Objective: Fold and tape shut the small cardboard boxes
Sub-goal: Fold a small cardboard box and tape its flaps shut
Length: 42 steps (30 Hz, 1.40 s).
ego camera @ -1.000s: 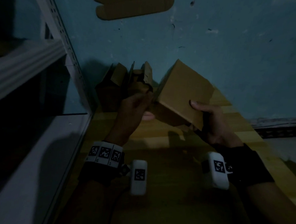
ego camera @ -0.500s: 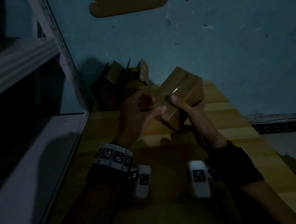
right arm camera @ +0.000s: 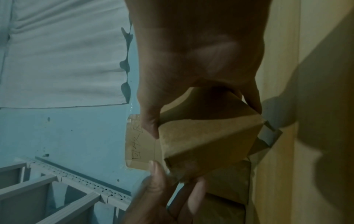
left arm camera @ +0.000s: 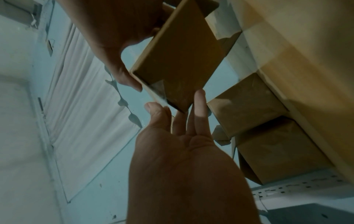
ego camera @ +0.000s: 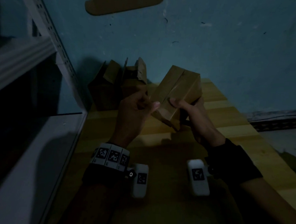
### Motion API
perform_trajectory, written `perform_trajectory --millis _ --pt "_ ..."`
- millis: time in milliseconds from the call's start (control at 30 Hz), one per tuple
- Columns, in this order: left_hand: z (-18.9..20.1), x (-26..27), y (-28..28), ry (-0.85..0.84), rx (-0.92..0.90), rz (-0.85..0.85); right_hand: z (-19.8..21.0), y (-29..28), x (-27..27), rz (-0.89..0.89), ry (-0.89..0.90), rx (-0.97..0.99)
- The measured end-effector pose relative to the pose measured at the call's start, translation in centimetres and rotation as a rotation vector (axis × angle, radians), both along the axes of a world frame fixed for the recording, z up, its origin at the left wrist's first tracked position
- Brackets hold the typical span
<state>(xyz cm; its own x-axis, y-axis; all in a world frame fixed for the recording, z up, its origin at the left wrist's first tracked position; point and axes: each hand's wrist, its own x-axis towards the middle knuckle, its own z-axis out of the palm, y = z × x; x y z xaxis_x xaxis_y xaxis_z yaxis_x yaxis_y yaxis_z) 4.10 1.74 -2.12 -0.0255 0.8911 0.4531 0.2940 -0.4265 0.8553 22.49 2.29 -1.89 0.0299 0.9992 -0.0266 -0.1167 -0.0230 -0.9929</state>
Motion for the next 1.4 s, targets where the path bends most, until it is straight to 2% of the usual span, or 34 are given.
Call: perform_trajectory --millis 400,733,1067,1167,1267,1333,1400 --pt "0.7 -0.3 -0.2 -0.105 -0.116 -0.032 -0.4 0.0 0.0 0.020 0.017 0.020" --pt "1.0 -0.7 -0.5 -0.098 -0.132 -0.011 -0.9 0.5 0.1 0.049 0.007 0.034" --pt "1.7 -0.7 -0.9 -0.265 -0.248 -0.046 -1.1 0.6 0.4 0.064 0.032 0.015" --pt "2.3 -0.9 -1.2 -0.178 -0.244 -0.066 -0.9 0.5 0.5 0.069 0.050 0.015" --pt "2.9 -1.3 -1.4 -0.101 -0.263 -0.168 -0.9 0.5 0.8 0.060 0.078 0.027" --pt "2.8 -1.5 -1.4 -0.006 -0.284 -0.231 -1.0 0.8 0.9 0.041 0.066 0.029" --pt "2.6 -1.7 -1.4 0.121 -0.282 -0.217 -1.1 0.9 1.0 0.020 0.049 0.047"
